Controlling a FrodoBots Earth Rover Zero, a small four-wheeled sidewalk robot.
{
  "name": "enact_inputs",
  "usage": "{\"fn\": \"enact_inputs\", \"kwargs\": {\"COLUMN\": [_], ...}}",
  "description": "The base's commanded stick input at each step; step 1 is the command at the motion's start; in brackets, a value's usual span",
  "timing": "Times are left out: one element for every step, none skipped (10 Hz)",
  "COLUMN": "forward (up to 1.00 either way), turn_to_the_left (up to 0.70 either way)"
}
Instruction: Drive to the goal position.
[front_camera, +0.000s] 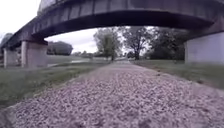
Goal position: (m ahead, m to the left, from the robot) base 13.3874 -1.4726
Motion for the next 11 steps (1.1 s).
{"fn": "enact_inputs", "kwargs": {"forward": [0.70, 0.70, 0.70, 0.70, 0.70, 0.70, 0.70, 0.70, 0.70, 0.70, 0.70], "turn_to_the_left": [0.00, 0.00, 0.00, 0.00, 0.00, 0.00, 0.00, 0.00, 0.00, 0.00, 0.00]}}
